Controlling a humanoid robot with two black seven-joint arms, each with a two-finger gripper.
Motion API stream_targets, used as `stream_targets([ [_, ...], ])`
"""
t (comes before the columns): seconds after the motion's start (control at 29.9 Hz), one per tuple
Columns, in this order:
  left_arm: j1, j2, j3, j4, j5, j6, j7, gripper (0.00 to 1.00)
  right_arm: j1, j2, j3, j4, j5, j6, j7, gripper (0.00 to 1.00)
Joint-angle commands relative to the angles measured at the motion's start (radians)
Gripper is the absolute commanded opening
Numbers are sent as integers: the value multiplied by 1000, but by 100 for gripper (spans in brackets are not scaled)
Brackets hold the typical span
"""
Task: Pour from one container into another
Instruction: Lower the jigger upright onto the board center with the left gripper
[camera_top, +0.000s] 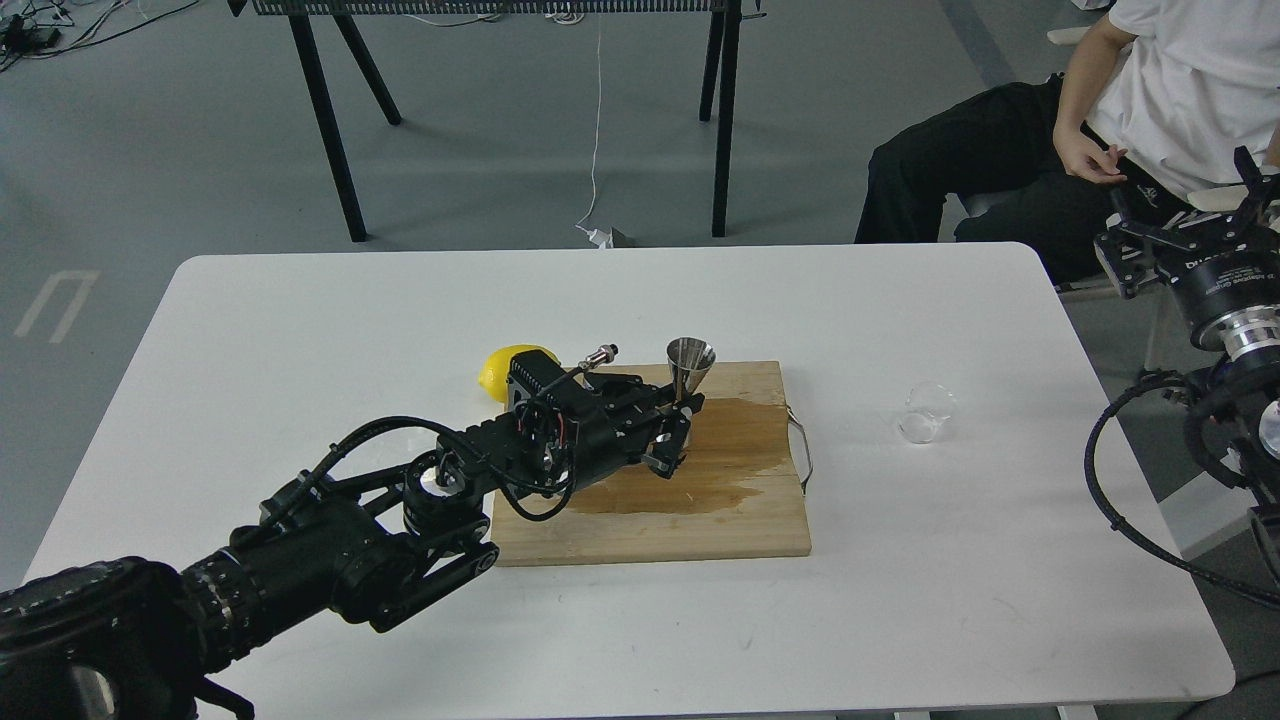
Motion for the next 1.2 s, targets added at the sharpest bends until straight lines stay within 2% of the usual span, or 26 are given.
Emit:
stream_targets([
  [0.0,0,0,20,19,0,1,0,6,-3,2,0,1,0,0,0,100],
  [0.7,-9,-27,16,76,0,0,2,13,-3,12,-2,1,0,0,0,100],
  [0.9,-12,-35,12,82,0,0,2,19,-5,11,-2,0,0,0,0,100],
  [1.04,-12,-34,12,82,0,0,2,29,-5,11,-2,0,0,0,0,100],
  [1.17,-10,-35,10,79,0,1,2,30,-5,11,-2,0,0,0,0,100],
])
